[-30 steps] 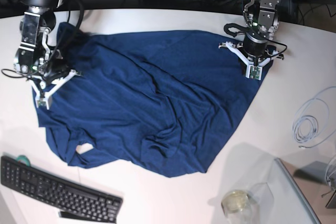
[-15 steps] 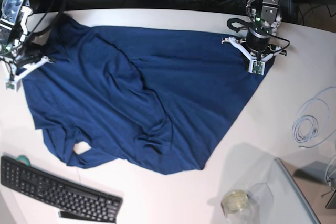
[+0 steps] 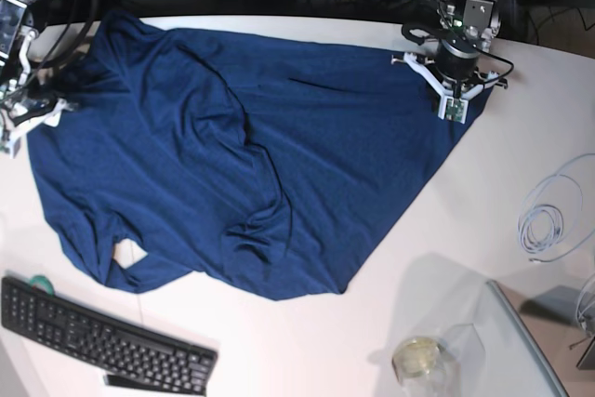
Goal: Layout the t-shirt on the table in an organized manner, then fold the t-shirt properly
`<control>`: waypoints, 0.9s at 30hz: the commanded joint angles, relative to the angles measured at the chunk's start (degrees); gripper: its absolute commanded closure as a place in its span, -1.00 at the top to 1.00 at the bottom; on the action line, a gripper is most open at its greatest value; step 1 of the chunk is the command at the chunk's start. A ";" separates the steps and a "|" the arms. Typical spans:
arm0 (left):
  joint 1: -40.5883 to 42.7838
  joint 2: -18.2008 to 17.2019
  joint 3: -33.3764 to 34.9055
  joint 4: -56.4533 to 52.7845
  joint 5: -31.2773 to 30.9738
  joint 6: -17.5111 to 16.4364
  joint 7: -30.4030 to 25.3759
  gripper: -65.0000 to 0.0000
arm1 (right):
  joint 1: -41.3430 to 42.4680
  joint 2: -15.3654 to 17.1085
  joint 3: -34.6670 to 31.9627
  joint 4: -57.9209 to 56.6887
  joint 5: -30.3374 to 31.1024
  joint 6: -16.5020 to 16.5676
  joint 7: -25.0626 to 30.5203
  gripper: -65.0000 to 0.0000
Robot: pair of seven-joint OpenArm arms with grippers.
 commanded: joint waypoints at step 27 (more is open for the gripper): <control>-20.27 5.15 10.43 -11.33 0.42 0.11 -1.32 -1.00 | 0.92 1.88 -14.65 -2.90 0.34 -3.96 7.01 -1.00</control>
